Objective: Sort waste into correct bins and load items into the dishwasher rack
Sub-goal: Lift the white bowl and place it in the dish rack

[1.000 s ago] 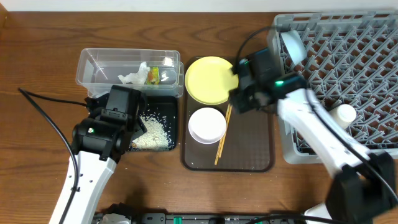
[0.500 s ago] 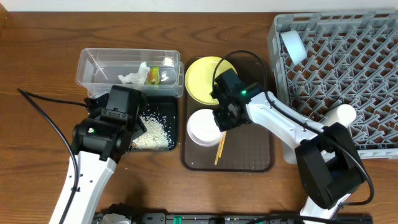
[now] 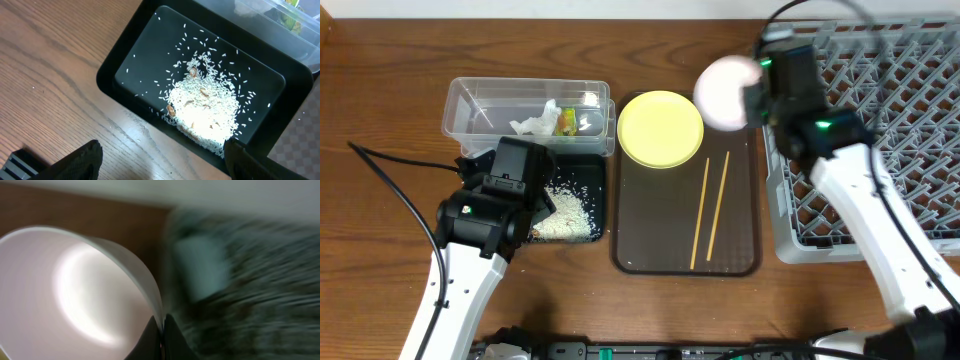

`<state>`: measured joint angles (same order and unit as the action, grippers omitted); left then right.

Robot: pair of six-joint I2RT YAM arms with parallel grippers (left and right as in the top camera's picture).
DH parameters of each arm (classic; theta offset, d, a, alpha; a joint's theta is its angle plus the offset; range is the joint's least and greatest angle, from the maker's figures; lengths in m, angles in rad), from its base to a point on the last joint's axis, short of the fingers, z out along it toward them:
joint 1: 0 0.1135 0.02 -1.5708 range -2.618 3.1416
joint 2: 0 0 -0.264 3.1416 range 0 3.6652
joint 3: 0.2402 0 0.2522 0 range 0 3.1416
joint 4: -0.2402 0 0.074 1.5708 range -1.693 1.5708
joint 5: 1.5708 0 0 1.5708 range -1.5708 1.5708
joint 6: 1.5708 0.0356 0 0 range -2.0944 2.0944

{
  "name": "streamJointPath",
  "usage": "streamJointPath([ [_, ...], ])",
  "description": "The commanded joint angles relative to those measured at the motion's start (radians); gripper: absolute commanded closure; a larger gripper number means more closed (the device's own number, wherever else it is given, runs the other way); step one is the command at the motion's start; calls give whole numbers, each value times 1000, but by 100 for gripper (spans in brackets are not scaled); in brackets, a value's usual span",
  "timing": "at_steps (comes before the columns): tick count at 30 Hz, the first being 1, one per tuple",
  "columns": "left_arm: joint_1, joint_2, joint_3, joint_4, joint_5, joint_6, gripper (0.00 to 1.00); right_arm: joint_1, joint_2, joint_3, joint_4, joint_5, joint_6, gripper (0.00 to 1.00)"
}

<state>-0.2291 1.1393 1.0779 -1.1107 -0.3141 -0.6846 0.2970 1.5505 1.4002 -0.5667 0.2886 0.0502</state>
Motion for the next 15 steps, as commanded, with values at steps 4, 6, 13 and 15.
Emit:
streamJointPath([
  [4,5,3,6,-3,-19,-13,20,-129,14,8,211,381,-385,99],
  [6,5,3,6,-2,-19,-13,20,-169,42,8,299,453,-480,99],
  [13,5,3,6,-1,-19,-13,20,-274,178,8,558,602,-687,99],
  [15,5,3,6,1,-19,-13,20,-299,224,7,651,654,-687,99],
])
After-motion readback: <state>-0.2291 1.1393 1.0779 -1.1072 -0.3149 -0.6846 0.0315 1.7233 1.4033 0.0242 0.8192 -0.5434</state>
